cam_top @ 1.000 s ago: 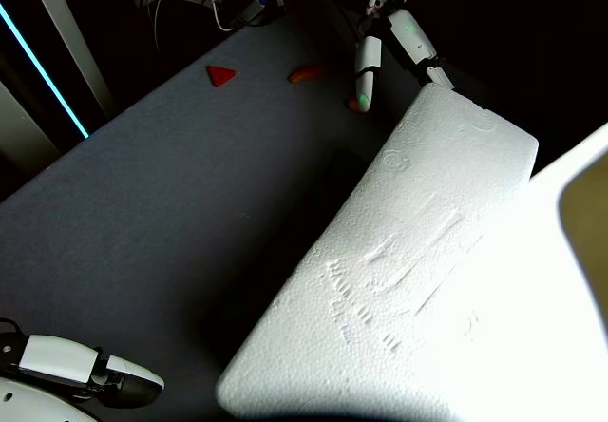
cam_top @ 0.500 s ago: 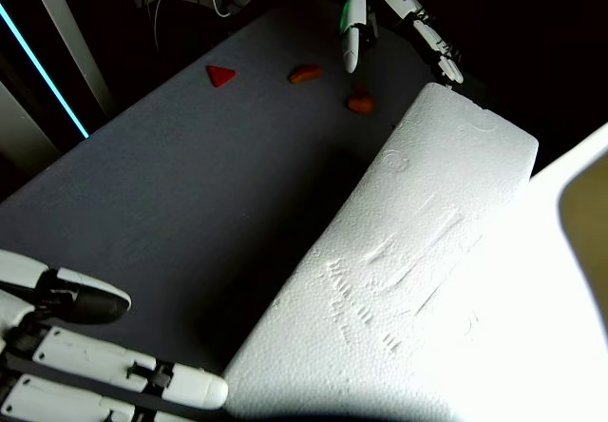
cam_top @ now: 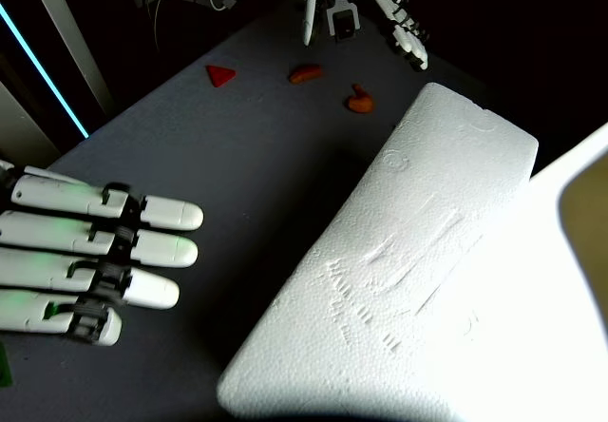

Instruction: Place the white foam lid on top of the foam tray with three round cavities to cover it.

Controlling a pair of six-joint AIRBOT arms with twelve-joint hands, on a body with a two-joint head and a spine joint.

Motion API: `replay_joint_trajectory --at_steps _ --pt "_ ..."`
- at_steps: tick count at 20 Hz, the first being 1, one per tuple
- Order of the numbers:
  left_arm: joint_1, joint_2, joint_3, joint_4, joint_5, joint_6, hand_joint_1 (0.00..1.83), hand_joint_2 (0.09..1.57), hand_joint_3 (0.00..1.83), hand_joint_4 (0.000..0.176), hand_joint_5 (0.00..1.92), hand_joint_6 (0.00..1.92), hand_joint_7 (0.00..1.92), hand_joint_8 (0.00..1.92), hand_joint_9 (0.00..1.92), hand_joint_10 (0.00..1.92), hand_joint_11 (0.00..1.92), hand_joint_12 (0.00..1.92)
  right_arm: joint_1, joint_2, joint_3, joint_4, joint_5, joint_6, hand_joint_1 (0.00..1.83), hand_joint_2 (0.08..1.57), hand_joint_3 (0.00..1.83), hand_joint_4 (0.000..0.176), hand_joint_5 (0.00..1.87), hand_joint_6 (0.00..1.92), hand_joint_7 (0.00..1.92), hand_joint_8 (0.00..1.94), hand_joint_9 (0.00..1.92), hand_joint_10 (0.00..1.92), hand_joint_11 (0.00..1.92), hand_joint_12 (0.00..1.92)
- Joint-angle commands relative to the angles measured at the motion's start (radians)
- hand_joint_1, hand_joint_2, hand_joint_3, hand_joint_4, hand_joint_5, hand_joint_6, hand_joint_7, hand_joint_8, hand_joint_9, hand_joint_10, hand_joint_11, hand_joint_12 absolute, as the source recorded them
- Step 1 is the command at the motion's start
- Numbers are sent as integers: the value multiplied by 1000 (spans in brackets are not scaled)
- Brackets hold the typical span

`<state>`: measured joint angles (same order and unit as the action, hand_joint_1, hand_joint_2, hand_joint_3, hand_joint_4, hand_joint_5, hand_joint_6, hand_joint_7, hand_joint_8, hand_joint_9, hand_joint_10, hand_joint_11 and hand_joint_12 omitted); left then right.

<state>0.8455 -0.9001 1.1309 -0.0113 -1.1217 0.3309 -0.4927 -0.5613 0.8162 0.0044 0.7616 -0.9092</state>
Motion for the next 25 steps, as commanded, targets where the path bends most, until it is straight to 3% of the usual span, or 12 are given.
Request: replay_joint_trajectory --at_steps 1,2,4,5,7,10,12,13,14,18,20,25 --pt "-4 12 -6 2 -134 -14 390 1156 2 9 0 0 0 0 0 0 0 37 1 5 3 -17 121 31 338 1326 5 0 0 0 28 4 0 248 0 1191" --pt "-4 11 -9 17 -129 -21 372 1160 3 28 0 0 0 0 0 0 0 22 -4 -2 3 -36 119 51 315 1338 3 0 0 0 5 0 0 156 0 1080" --pt "-11 -2 -11 58 -105 -41 377 1160 2 27 0 0 0 0 0 0 2 22 -15 -26 10 -81 102 99 319 1336 1 0 0 0 0 0 0 5 0 252" --pt "-17 -13 -8 81 -88 -53 377 1173 7 21 0 0 0 0 0 0 0 4 -17 -42 17 -100 87 118 343 1376 10 0 0 0 0 0 0 0 0 50" --pt "-27 -31 -1 119 -56 -71 326 1178 7 28 0 0 0 0 0 0 0 0 -24 -72 29 -128 65 151 298 1429 22 0 0 0 0 0 0 0 0 1" --pt "-47 -59 15 171 -9 -100 273 1196 11 77 0 0 0 0 0 0 0 0 -54 -109 44 -138 61 176 268 1418 4 0 0 0 0 0 0 0 0 0" --pt "-58 -69 20 194 6 -108 289 1205 14 89 0 0 0 0 0 0 0 0 -70 -129 53 -144 60 193 245 1395 0 0 0 0 0 0 0 0 36 17" --pt "-61 -71 22 200 7 -111 291 1207 13 99 0 0 0 0 0 0 0 0 -77 -138 58 -149 60 203 256 1369 16 0 0 0 0 0 0 0 6 321" --pt "-64 -74 23 209 7 -117 254 1211 13 89 0 0 0 0 0 0 0 0 -82 -147 61 -150 61 210 308 1343 2 0 0 0 0 0 0 0 0 919" --pt "-65 -75 21 215 -8 -126 223 1219 13 59 0 0 0 0 0 0 0 0 -91 -147 55 -153 87 215 312 1344 0 0 0 0 0 0 0 0 0 1021" --pt "-67 -73 24 222 -16 -133 212 1223 13 76 0 0 0 0 0 0 0 0 -97 -136 46 -153 115 215 336 1328 0 0 0 0 0 0 0 0 0 1041" --pt "-75 -67 13 227 -47 -133 229 1236 13 52 0 0 0 0 0 0 0 0 -112 -115 31 -151 168 215 240 1322 0 0 0 0 0 0 0 0 0 1146"
